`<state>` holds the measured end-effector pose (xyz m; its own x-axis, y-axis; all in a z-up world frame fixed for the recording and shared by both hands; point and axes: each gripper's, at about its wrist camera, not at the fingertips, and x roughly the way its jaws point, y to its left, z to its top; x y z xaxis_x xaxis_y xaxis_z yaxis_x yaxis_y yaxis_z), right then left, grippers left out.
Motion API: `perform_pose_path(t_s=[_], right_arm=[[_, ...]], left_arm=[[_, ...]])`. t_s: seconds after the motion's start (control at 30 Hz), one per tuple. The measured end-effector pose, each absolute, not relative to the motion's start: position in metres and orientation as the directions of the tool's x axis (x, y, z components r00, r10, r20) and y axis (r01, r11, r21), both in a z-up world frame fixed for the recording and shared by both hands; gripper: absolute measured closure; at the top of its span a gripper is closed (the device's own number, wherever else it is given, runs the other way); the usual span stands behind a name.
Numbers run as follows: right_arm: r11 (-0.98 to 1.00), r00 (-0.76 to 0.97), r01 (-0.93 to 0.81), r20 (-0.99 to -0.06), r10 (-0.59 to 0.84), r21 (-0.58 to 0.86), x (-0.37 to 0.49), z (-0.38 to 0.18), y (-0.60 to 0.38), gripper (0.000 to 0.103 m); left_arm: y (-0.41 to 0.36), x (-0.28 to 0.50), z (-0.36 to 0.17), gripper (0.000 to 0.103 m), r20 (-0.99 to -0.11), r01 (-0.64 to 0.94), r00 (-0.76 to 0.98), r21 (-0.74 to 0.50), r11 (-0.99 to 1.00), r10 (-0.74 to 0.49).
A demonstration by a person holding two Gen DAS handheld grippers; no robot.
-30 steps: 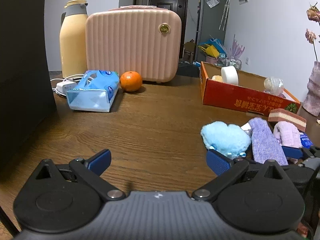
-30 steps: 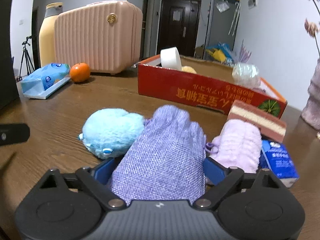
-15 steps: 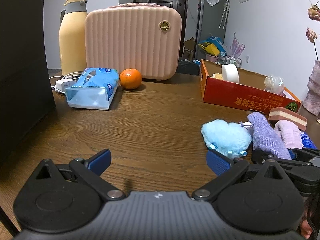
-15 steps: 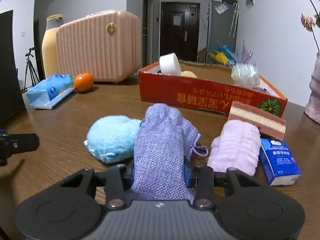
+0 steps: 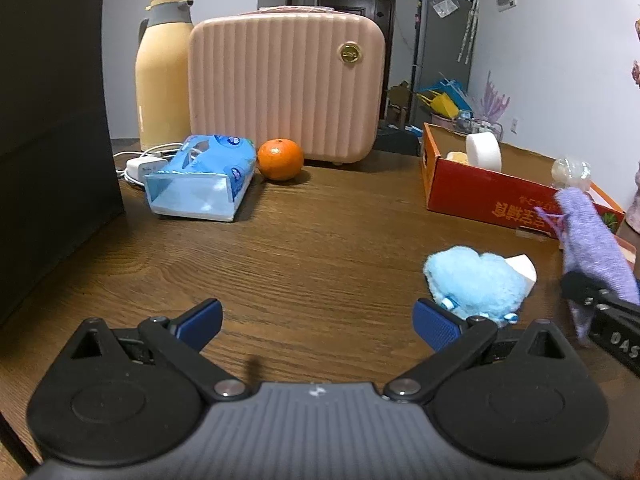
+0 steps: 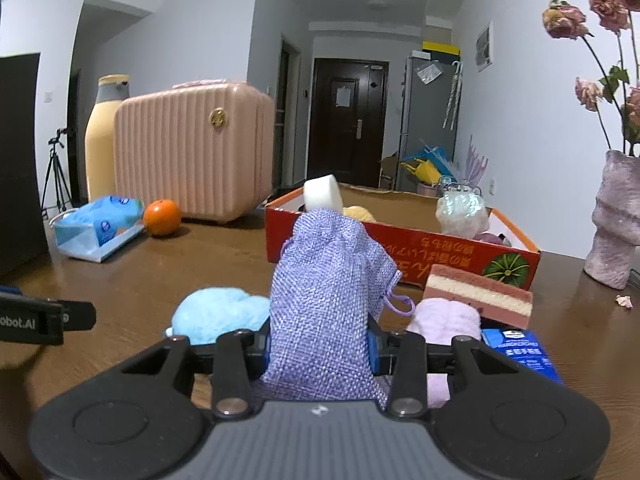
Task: Organize soft objects
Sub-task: 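Close the right gripper on the purple drawstring pouch and lift it, then approach the lavender towel roll and close the left gripper on it while the right gripper holds the pouch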
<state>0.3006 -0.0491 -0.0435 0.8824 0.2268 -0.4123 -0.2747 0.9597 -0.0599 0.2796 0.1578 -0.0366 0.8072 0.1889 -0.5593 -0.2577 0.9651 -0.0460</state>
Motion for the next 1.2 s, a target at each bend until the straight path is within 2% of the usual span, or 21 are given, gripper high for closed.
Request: perform_pose_path(t_s=[0.43, 1.2], right_arm=[[0.972, 0.91, -0.235, -0.352, 0.218, -0.006, 0.299, -0.03, -0.087, 0.064], [0.991, 0.94, -0.132, -0.316, 0.129, 0.013, 0.312, -0.022, -0.196, 0.064]], left_arm=[[0.147, 0.284, -0.037, 0.0, -0.55, -0.313, 0.804, -0.071, 0.947, 0.224], [0.027, 0.303, -0.045, 0.0, -0.545, -0.145, 0.832, -0.036, 0.989, 0.102]])
